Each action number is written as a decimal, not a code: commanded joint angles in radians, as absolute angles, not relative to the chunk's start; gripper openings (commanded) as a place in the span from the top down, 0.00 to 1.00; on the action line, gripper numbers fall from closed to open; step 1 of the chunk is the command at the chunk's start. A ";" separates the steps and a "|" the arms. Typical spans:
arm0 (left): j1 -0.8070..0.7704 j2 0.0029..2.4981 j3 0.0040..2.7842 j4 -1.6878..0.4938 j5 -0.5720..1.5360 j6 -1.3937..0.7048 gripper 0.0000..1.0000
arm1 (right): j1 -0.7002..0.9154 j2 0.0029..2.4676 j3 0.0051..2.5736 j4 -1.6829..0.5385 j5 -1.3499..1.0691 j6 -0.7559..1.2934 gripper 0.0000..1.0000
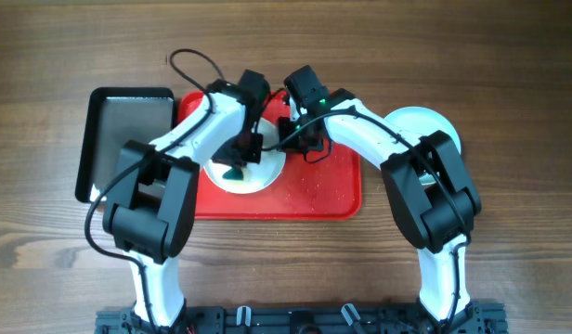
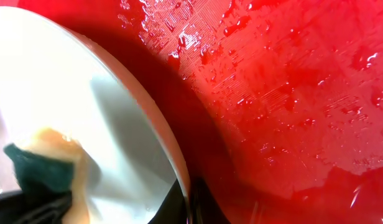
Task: Clean dirty plates on tray and stack at the side
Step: 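Scrub the white plate with the sponge in the left gripper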
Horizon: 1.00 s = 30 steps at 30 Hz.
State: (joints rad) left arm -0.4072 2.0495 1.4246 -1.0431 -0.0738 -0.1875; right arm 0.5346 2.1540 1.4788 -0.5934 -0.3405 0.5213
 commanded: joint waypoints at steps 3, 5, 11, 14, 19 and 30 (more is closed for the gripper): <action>-0.418 2.065 1.393 -0.948 -0.021 -0.146 0.96 | 0.535 2.186 1.464 -0.591 -0.342 0.524 0.96; -0.397 2.065 1.393 -0.879 -0.128 -0.247 0.96 | 0.535 2.186 1.464 -0.595 -0.342 0.524 0.96; -0.377 2.065 1.393 -0.705 -0.417 -0.454 0.96 | 0.535 2.186 1.464 -0.609 -0.341 0.522 0.96; -0.377 2.065 1.393 -0.687 -0.415 -0.454 0.96 | 0.535 2.186 1.464 -0.611 -0.341 0.515 0.96; -0.366 2.065 1.393 -0.731 0.012 -0.258 0.96 | 0.535 2.186 1.464 -0.611 -0.341 0.515 0.96; -0.360 2.065 1.393 -0.831 0.338 -0.090 0.96 | 0.535 2.186 1.464 -0.611 -0.342 0.507 0.96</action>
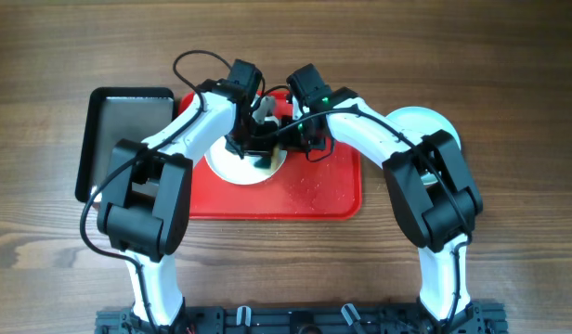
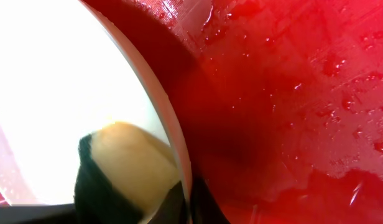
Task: Clean dirty plates on tray and stack at the side
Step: 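Scrub the white plate with the sponge in the left gripper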
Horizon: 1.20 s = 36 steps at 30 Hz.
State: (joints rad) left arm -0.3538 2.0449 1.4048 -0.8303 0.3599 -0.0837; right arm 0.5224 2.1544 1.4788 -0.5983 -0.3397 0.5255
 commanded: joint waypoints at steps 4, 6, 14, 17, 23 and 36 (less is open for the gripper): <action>-0.358 2.065 1.393 -0.850 -0.088 -0.327 0.96 | 0.535 2.186 1.464 -0.611 -0.342 0.505 0.96; -0.358 2.065 1.393 -0.878 -0.331 -0.453 0.96 | 0.535 2.186 1.464 -0.611 -0.342 0.505 0.96; -0.358 2.065 1.393 -0.879 -0.676 -0.641 0.96 | 0.535 2.186 1.464 -0.619 -0.341 0.505 0.96; -0.361 2.065 1.393 -0.849 -0.520 -0.528 0.96 | 0.535 2.186 1.464 -0.618 -0.341 0.504 0.96; -0.363 2.065 1.393 -0.635 0.143 -0.312 0.96 | 0.535 2.186 1.458 -0.632 -0.342 0.504 0.96; -0.372 2.065 1.393 -1.015 0.346 0.082 0.96 | 0.535 2.186 1.457 -0.621 -0.342 0.499 0.96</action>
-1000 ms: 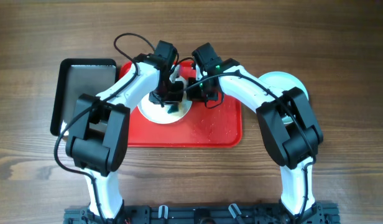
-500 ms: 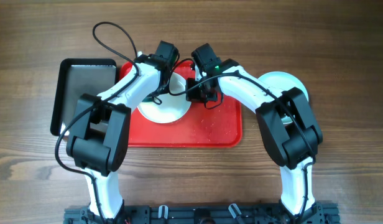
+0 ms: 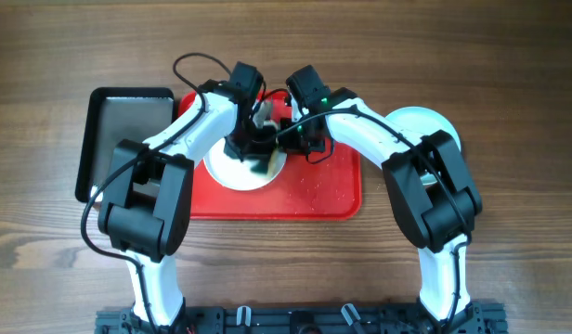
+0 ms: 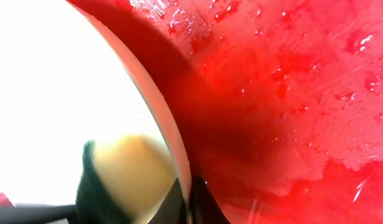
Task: Clean dirty plates on tray and stack at the side
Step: 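Scrub the white plate with the sponge in the left gripper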
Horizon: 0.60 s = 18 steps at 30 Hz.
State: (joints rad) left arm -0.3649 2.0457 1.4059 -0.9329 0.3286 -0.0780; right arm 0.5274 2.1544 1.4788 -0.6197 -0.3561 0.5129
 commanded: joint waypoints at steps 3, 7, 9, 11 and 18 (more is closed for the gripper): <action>-0.354 2.065 1.393 -1.040 0.118 -0.030 0.96 | 0.535 2.186 1.457 -0.622 -0.342 0.499 0.96; -0.317 2.065 1.393 -1.026 -0.371 -0.435 0.96 | 0.535 2.186 1.457 -0.622 -0.342 0.500 0.96; -0.302 2.065 1.393 -1.012 -0.493 -0.559 0.96 | 0.535 2.186 1.457 -0.622 -0.342 0.500 0.96; -0.298 2.065 1.393 -0.981 -0.526 -0.592 0.96 | 0.535 2.186 1.457 -0.622 -0.342 0.499 0.95; -0.306 2.065 1.393 -0.719 -0.290 -0.570 0.96 | 0.535 2.186 1.457 -0.622 -0.342 0.497 0.96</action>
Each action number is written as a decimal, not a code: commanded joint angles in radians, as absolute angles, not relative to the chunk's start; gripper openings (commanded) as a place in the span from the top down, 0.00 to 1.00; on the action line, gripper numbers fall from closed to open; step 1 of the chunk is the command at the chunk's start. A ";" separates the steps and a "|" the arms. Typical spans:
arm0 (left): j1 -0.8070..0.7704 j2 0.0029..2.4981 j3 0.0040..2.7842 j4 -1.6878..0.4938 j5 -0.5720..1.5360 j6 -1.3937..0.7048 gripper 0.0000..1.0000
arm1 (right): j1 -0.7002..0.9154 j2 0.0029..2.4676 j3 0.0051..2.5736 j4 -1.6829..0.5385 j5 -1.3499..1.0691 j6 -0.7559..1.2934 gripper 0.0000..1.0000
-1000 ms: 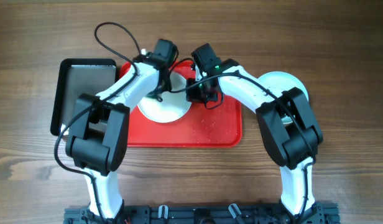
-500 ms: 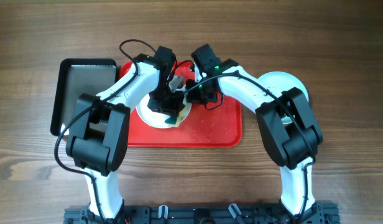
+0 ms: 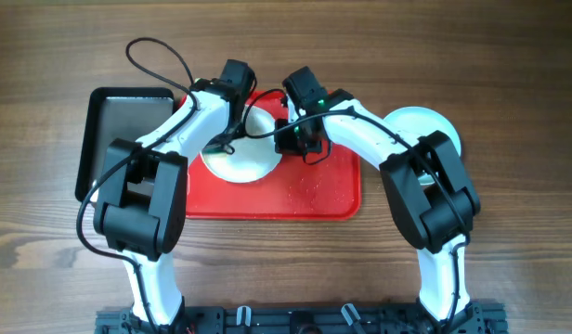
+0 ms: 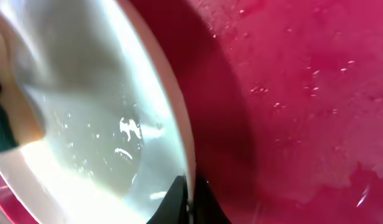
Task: Clean dirty plates on tray and stack at the side
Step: 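Scrub the white plate with the sponge in the left gripper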
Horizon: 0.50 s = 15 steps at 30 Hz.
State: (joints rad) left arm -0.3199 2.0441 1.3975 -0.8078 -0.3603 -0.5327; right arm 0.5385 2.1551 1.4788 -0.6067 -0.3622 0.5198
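A white plate (image 3: 252, 156) lies on the red tray (image 3: 314, 190), and its wet surface (image 4: 98, 143) fills the left of the right wrist view. My right gripper (image 3: 289, 139) is shut on the plate's right rim, one finger on each side of the rim (image 4: 188, 198). Over the plate's left part, my left gripper (image 3: 218, 142) holds the sponge. Only a yellow and green bit of the sponge (image 4: 6, 106) shows, at the left edge of the right wrist view.
A black tray (image 3: 119, 139) lies left of the red tray. Round white plates (image 3: 423, 125) sit on the wood table right of the tray, partly under my right arm. Water drops cover the red tray floor (image 4: 303, 93).
The left gripper and sponge have moved from the plate's right-middle, close to my right fingers, to its left side. The right gripper still clamps the same rim.
First the sponge sat on the near part of the plate while my right gripper held the rim. Then it lay close to the right fingers, and stayed there at the following moment. Now it is at the plate's left side and the plate looks wet.
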 commanded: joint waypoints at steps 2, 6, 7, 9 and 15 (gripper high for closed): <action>-0.309 2.065 1.393 -0.648 -0.059 -0.478 0.96 | 0.535 2.186 1.457 -0.622 -0.342 0.497 0.96; -0.329 2.065 1.393 -0.593 0.281 -0.311 0.96 | 0.535 2.186 1.457 -0.622 -0.342 0.497 0.96; -0.339 2.065 1.393 -0.604 0.362 -0.258 0.96 | 0.535 2.186 1.457 -0.622 -0.342 0.497 0.96; -0.351 2.065 1.393 -0.640 0.442 -0.199 0.96 | 0.535 2.186 1.457 -0.622 -0.342 0.496 0.96; -0.371 2.065 1.393 -0.863 0.492 0.033 0.96 | 0.535 2.186 1.457 -0.622 -0.342 0.496 0.96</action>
State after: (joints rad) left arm -0.3527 2.0460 1.3968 -0.7647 0.3775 -0.1745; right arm 0.5217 2.1551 1.4788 -0.6193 -0.3599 0.5198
